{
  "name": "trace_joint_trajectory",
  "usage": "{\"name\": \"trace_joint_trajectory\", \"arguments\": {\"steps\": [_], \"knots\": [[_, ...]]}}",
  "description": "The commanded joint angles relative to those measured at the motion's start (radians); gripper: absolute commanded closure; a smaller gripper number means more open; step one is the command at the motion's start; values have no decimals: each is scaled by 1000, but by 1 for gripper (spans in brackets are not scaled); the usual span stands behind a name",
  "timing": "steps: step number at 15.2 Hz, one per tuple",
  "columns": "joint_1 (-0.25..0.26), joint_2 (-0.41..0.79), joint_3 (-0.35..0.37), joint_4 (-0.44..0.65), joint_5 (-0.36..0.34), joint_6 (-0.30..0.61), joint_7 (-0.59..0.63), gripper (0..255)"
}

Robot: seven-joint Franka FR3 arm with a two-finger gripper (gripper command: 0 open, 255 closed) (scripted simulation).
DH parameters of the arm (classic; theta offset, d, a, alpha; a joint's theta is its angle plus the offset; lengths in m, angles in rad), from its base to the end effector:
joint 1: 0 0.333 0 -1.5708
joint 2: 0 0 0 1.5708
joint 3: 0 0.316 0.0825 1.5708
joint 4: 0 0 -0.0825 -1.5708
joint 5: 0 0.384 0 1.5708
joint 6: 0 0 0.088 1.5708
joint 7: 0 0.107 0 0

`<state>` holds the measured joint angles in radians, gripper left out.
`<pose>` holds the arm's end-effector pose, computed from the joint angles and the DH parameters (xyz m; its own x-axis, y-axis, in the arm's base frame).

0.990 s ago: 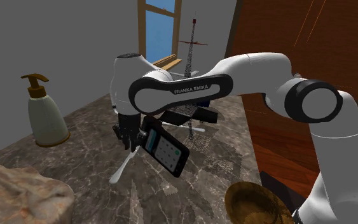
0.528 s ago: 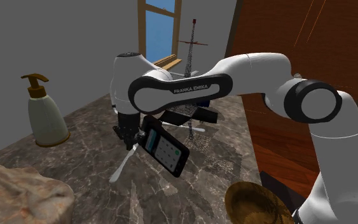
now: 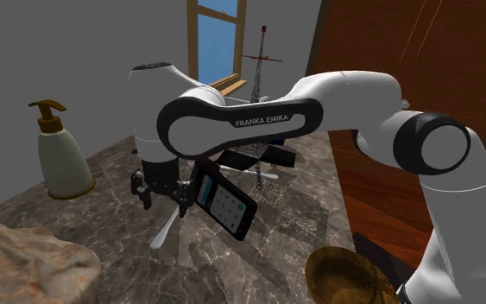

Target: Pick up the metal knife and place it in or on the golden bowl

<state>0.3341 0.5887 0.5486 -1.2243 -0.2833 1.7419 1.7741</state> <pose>0.5397 0.4647 0.4655 0.6041 -0.7968 -0.0156 -0.7969 -0.6041 -0.0041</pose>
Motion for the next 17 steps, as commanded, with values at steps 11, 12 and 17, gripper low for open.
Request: {"name": "trace_joint_trajectory", "arguments": {"steps": [11, 12, 17], "knots": [[11, 8, 7, -73, -9, 64, 4, 0], [11, 8, 7, -73, -9, 64, 4, 0], [11, 8, 7, -73, -9, 63, 4, 255]]}}
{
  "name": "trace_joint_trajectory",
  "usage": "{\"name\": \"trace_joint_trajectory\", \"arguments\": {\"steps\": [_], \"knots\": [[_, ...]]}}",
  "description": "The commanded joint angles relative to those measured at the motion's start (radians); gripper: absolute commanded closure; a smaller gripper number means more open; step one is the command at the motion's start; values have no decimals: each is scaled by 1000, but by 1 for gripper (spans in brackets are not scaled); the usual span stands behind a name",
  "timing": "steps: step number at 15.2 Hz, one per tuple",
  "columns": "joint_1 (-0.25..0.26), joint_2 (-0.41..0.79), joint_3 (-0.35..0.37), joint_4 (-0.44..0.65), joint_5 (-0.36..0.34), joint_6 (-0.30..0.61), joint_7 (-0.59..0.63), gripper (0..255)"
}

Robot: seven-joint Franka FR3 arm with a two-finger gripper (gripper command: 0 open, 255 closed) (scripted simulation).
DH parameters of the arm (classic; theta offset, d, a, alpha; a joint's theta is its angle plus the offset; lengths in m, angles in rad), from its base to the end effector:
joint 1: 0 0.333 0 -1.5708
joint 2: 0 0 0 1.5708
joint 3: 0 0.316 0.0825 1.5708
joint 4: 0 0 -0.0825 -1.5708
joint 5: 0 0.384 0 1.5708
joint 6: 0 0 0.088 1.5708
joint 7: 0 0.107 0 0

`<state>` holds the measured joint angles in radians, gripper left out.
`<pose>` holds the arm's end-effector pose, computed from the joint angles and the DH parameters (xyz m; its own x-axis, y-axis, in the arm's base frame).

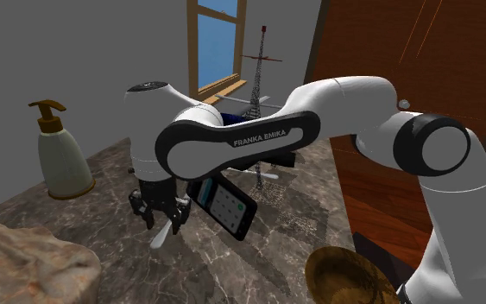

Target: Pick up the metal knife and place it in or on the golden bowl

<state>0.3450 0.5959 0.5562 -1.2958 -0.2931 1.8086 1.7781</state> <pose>0.5255 0.4801 0.4349 0.6316 -0.7751 -0.0161 -0.7752 -0.6317 0.0018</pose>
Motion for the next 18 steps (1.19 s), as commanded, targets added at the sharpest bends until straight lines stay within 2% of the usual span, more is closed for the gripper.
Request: {"name": "trace_joint_trajectory", "arguments": {"steps": [1, 9, 18], "knots": [[0, 1, 0, -2, 0, -3, 0, 255], [0, 1, 0, -2, 0, -3, 0, 255], [21, -1, 4, 120, 6, -123, -10, 255]]}}
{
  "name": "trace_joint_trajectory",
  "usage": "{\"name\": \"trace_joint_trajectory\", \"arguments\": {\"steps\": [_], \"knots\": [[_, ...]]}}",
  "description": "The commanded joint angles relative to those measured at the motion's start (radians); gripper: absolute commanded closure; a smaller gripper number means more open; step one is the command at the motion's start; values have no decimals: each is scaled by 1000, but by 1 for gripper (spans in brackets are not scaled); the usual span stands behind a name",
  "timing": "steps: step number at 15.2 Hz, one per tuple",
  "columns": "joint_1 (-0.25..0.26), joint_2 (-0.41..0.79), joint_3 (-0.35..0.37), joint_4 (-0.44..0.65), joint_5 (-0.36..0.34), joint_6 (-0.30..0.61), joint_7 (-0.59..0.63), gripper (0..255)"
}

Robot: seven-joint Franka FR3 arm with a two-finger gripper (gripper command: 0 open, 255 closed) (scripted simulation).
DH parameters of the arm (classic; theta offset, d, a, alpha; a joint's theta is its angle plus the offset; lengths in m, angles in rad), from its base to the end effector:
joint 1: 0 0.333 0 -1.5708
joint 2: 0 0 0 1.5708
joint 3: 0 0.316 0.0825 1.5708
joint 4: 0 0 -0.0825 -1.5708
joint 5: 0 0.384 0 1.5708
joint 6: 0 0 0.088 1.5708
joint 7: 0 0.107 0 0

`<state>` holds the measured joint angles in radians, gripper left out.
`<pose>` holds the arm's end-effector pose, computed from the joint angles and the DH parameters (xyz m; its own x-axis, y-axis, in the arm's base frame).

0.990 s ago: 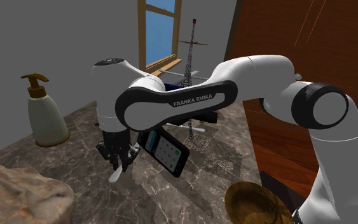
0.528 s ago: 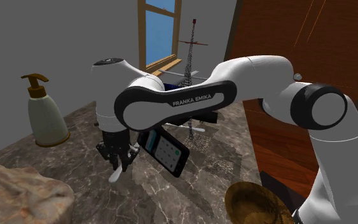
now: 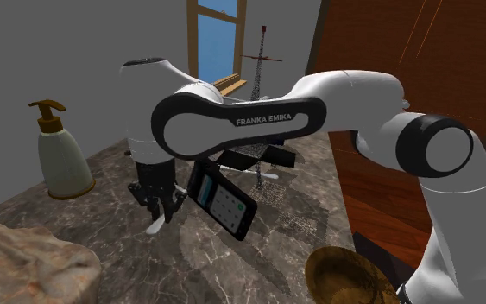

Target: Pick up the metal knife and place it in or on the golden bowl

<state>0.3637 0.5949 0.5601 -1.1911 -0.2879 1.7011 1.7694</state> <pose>0.5251 0.4803 0.4747 0.6318 -0.7750 -0.0160 -0.7750 -0.6319 0.0074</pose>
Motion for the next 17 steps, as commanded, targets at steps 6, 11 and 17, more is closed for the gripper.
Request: {"name": "trace_joint_trajectory", "arguments": {"steps": [6, 11, 17], "knots": [[28, 15, -1, 125, -4, -106, -8, 255], [61, 42, -6, 244, -14, -194, -15, 255], [-24, -132, 35, -3, 52, -120, 5, 255]]}}
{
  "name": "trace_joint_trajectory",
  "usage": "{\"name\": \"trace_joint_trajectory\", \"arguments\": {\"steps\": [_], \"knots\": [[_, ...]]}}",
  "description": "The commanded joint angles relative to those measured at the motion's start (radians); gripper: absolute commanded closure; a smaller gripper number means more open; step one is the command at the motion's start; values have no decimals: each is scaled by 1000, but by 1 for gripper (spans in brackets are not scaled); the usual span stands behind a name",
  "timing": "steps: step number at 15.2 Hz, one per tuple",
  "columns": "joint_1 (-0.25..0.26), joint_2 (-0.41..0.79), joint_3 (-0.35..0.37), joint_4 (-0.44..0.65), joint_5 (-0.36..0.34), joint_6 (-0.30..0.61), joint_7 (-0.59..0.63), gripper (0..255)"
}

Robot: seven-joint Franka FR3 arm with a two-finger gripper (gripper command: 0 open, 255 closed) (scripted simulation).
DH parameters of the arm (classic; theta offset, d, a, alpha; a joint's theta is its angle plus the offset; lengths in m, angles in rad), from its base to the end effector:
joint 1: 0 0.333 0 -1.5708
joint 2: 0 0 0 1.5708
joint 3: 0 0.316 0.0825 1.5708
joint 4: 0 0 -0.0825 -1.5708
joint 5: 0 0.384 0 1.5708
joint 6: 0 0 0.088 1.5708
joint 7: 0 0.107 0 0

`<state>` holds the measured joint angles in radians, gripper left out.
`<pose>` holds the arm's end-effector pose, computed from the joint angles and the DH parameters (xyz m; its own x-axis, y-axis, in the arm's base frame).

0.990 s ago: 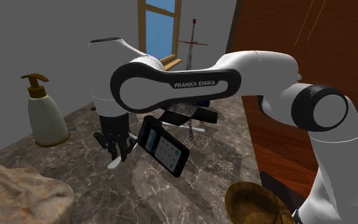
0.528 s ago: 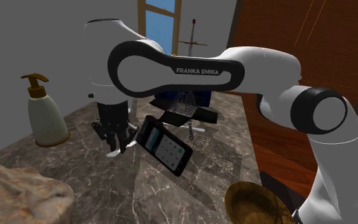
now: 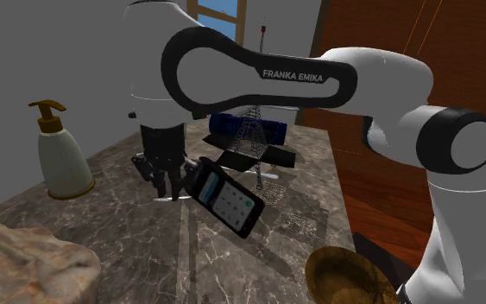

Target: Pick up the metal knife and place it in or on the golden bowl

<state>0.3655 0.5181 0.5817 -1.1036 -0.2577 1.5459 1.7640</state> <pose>0.5016 0.4682 0.5539 0.6330 -0.7740 -0.0170 -0.7740 -0.6332 0.0064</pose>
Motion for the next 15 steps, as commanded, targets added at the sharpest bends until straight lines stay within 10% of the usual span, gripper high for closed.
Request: {"name": "trace_joint_trajectory", "arguments": {"steps": [1, 8, 15], "knots": [[-51, -110, 24, -169, 47, 63, 12, 255], [-157, -453, 62, -581, 235, 186, -23, 255], [-147, -771, 36, -864, 422, 207, -88, 255]]}}
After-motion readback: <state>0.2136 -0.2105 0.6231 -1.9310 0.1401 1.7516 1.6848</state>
